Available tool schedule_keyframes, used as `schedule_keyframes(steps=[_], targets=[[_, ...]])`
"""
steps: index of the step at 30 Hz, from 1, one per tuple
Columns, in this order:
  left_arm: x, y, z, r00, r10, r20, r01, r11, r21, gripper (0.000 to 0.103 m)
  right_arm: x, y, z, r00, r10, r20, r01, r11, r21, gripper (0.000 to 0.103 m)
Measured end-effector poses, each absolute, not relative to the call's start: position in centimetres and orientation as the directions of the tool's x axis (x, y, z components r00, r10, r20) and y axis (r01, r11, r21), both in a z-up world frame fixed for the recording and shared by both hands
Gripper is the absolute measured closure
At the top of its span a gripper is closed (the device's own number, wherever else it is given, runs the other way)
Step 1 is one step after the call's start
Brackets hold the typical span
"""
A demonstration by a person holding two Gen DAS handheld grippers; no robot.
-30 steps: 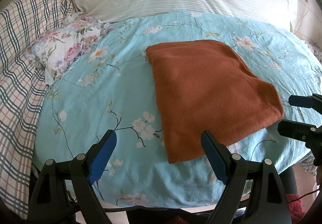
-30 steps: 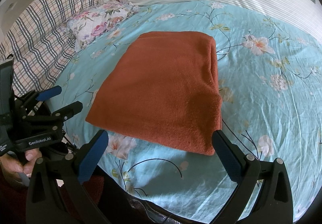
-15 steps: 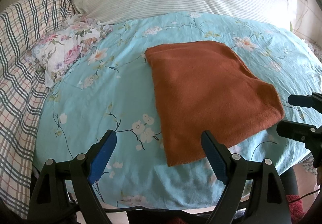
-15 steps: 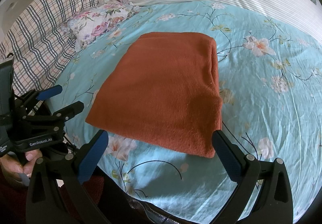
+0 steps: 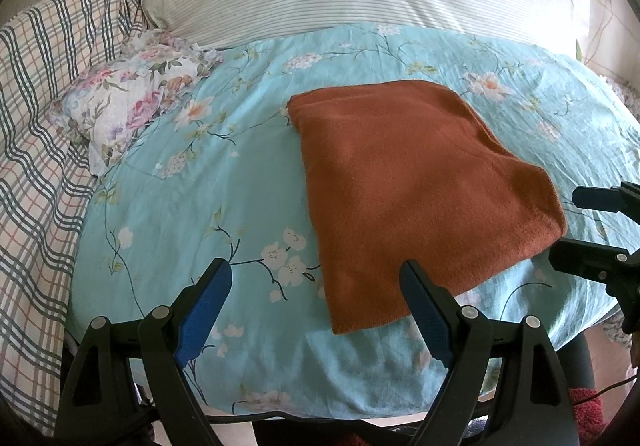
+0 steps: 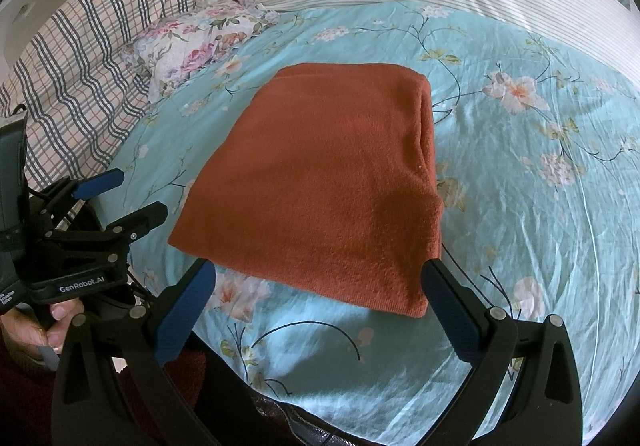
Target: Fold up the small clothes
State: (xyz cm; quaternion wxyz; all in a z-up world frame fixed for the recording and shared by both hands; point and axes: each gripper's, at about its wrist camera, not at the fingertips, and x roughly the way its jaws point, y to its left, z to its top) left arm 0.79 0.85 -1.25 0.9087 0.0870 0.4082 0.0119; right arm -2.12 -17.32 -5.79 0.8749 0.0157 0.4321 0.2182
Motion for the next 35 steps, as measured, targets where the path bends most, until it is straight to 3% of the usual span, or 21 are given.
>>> schedule_keyframes(steps=[35], targets=[[4.5,1.0,-2.0,0.66,0.086,-0.746,0.045,0.987,0.153,0.016,2.5,-17.5,-6.5,0.528,0.406,-0.746,-0.369,0.901,0.23,0.001]])
